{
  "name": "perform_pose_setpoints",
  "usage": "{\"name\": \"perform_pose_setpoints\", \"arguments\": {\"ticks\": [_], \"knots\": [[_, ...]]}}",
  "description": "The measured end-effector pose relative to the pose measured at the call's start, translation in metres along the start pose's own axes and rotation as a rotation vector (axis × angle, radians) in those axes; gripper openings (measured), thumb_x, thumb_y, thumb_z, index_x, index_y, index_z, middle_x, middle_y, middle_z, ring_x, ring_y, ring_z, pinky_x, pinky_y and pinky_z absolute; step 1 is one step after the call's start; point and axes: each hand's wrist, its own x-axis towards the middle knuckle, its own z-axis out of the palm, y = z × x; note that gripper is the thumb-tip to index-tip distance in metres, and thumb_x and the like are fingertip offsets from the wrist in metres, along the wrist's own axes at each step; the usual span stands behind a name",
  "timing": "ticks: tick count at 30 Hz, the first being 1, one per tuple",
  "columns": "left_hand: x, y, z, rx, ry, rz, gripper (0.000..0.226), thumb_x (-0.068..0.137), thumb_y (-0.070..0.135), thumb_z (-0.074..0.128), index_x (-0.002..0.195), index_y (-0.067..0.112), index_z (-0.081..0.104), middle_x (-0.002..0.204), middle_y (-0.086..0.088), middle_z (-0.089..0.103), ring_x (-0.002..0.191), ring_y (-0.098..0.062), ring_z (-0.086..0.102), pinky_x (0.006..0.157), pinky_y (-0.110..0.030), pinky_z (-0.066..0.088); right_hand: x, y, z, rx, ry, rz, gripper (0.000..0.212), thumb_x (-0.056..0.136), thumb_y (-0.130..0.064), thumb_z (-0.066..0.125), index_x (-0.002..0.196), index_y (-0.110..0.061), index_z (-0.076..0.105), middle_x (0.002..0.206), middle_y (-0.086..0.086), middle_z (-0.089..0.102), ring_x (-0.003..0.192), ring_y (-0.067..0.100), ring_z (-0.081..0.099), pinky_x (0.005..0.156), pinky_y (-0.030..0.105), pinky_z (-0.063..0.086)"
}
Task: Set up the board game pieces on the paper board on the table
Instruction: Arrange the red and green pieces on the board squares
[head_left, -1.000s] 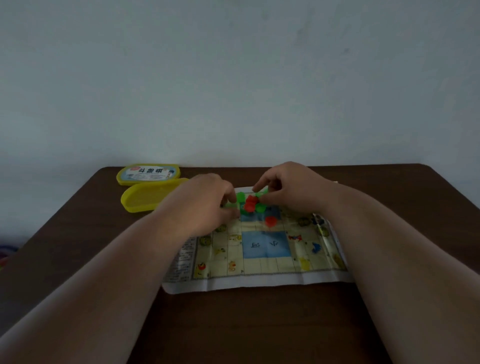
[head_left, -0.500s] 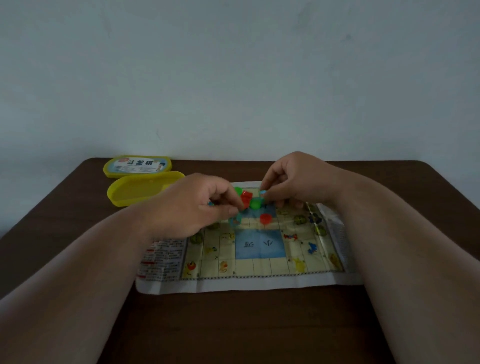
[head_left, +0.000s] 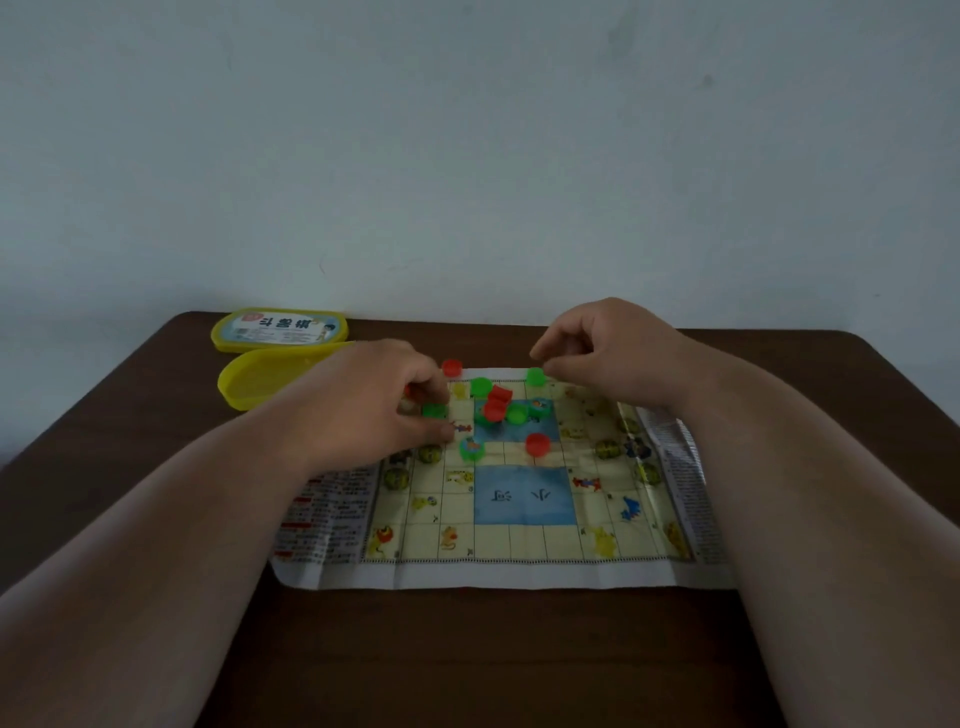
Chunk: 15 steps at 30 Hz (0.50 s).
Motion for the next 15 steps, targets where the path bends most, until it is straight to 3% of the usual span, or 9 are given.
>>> {"name": "perform_pose_setpoints", "arguments": {"ticks": [3,9,12,15], "knots": [[0.0,0.003,0.001,-0.003,-0.008,0.002,0.033,0.083,0.058,0.078,0.109,0.038,0.074,0.096,0.021,0.062,0.085,0.001,0.06,0.07,-0.023,0.046,0.0,0.0,0.003,-0.076,-0.066,0.003,0.017,0.096,-0.033,0.075,0.112,-0.036,0.075,0.089,-0.008,0.066,0.078,0.005,0.062,0.066,0.021,0.043],[0.0,0.008,0.009,-0.237,0.052,-0.004,0.017,0.089,0.042,0.079,0.104,0.04,0.07,0.093,0.023,0.074,0.087,0.013,0.064,0.064,-0.007,0.044,0.004,0.002,0.006,-0.138,-0.046,-0.009,0.008,0.095,-0.036,0.076,0.099,-0.03,0.079,0.088,-0.016,0.068,0.076,0.0,0.062,0.062,0.017,0.042],[0.001,0.008,0.01,-0.306,0.062,-0.024,0.009,0.097,0.038,0.07,0.106,0.037,0.072,0.094,0.021,0.076,0.086,0.011,0.067,0.07,-0.017,0.052,0.004,0.001,0.006,-0.14,-0.046,-0.001,0.017,0.102,-0.037,0.067,0.099,-0.027,0.08,0.092,-0.01,0.075,0.078,0.004,0.067,0.063,0.022,0.049],[0.003,0.005,0.012,-0.186,0.02,0.013,0.008,0.097,0.041,0.069,0.104,0.04,0.074,0.097,0.019,0.069,0.084,0.001,0.065,0.075,-0.027,0.055,0.003,0.0,0.008,-0.155,-0.036,-0.001,0.023,0.105,-0.037,0.061,0.098,-0.024,0.079,0.086,-0.002,0.075,0.073,0.017,0.068,0.063,0.03,0.051]]}}
